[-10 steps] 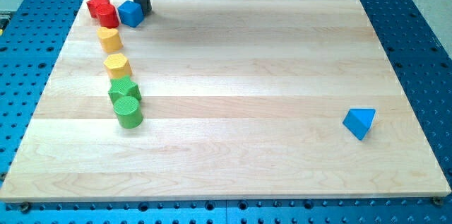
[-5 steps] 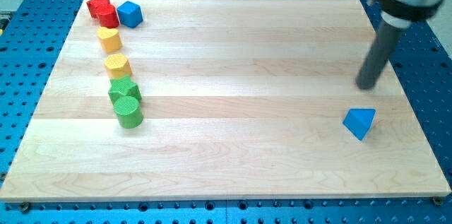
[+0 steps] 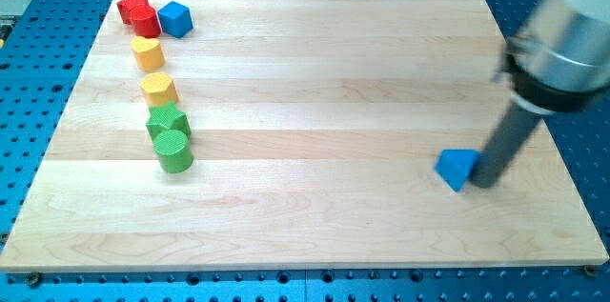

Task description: Move the blue triangle into the blue cube red circle

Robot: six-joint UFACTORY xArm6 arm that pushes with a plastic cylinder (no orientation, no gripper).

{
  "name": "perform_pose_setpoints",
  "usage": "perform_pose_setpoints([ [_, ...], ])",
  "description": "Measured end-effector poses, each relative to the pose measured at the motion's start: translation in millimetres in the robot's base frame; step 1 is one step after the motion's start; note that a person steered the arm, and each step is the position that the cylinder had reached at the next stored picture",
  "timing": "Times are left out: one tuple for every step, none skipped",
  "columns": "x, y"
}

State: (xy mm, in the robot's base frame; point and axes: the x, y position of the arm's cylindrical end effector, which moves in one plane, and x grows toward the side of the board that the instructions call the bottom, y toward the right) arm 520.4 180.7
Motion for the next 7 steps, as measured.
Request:
perform_pose_setpoints([
  [-20, -59],
  [-20, -10],
  [-9, -17],
  [-11, -76],
  [-9, -138],
  [9, -170],
  [34, -183],
])
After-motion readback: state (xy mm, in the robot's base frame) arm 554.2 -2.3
